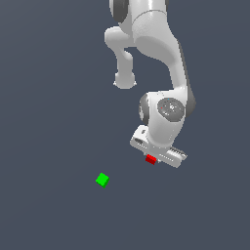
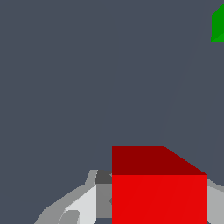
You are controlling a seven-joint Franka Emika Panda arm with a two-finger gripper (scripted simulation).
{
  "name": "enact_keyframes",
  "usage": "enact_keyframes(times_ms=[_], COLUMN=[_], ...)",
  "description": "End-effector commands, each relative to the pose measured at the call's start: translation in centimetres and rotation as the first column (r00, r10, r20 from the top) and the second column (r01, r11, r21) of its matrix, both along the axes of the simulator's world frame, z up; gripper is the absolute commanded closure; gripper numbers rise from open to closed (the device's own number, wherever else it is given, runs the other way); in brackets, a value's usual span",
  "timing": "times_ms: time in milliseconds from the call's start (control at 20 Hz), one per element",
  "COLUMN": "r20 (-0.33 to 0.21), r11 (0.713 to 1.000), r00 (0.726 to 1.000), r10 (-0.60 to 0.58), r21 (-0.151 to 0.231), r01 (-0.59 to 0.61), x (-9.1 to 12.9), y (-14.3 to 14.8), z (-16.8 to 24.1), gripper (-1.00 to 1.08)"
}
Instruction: Stack the red cube on top of the green cube.
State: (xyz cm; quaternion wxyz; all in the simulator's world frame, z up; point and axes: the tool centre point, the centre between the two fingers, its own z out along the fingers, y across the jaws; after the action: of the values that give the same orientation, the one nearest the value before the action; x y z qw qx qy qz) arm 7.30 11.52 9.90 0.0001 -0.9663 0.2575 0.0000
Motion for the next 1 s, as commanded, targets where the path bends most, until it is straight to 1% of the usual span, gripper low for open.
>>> enact_keyframes(times_ms=[0, 550, 750, 950], r20=[0.001, 0.0, 0.0, 0.0], r11=[1.0, 1.0, 1.0, 1.0], r00=[1.0, 1.0, 1.0, 1.0], r10=[0.0, 0.0, 0.0, 0.0], r21=[0.0, 0.0, 0.0, 0.0], r01=[0.0, 0.0, 0.0, 0.0], x=[0.9, 4.8, 5.9, 6.6], y=[-2.9, -14.8, -17.7, -19.6], z=[-0.5, -2.6, -3.2, -3.5], gripper=[1.08, 1.08, 1.08, 1.08])
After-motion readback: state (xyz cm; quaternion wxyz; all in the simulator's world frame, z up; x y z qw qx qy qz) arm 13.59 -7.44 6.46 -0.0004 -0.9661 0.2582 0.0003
